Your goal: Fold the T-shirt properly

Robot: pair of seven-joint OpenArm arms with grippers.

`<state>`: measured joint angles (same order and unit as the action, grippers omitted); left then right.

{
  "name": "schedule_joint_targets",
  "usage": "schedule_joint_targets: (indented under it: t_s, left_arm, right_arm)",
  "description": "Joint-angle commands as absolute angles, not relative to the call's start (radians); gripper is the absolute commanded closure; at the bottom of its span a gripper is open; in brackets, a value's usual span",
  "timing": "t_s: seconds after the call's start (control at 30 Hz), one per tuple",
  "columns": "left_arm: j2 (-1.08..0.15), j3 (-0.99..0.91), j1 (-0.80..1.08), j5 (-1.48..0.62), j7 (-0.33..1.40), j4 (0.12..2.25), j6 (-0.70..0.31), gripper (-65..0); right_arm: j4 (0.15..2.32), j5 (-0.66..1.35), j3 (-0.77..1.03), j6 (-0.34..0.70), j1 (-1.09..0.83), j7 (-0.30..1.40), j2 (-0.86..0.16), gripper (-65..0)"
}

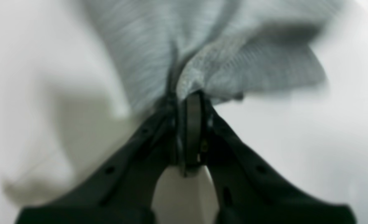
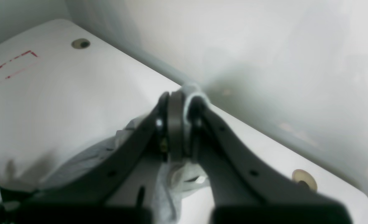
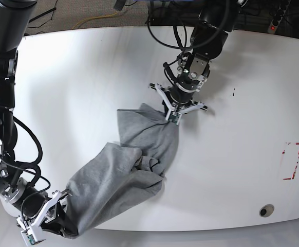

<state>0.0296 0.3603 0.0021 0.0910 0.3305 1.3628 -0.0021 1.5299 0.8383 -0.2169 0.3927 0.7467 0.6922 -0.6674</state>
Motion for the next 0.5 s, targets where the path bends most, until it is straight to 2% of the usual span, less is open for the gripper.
schedule_joint_targets:
  t_s: [0.0, 0.1, 0.37, 0.47]
  left_arm:
    - [0.035, 0.282, 0.013, 0.091, 0.392, 1.475, -0.002, -0.1]
    - [-0.015, 0.217, 0.028, 0.090, 0.418, 1.581, -0.024, -0.1]
    - [-0.051, 0.018, 0.019, 0.091, 0.504, 1.768, -0.061, -0.1]
    - [-0.087, -0.031, -0.033, 0.090, 0.568, 1.844, -0.104, -0.1]
  right_arm:
    - [1.508, 0.846, -0.202, 0.387, 0.816, 0.657, -0.685, 0.0]
    - [1.468, 0.846, -0.205, 0.387, 0.852, 0.657, -0.684, 0.0]
    - [1.386, 0.846, -0.208, 0.387, 0.961, 0.656, -0.665, 0.0]
    - [1.356, 0.846, -0.209, 0.387, 1.015, 0.657, -0.639, 0.0]
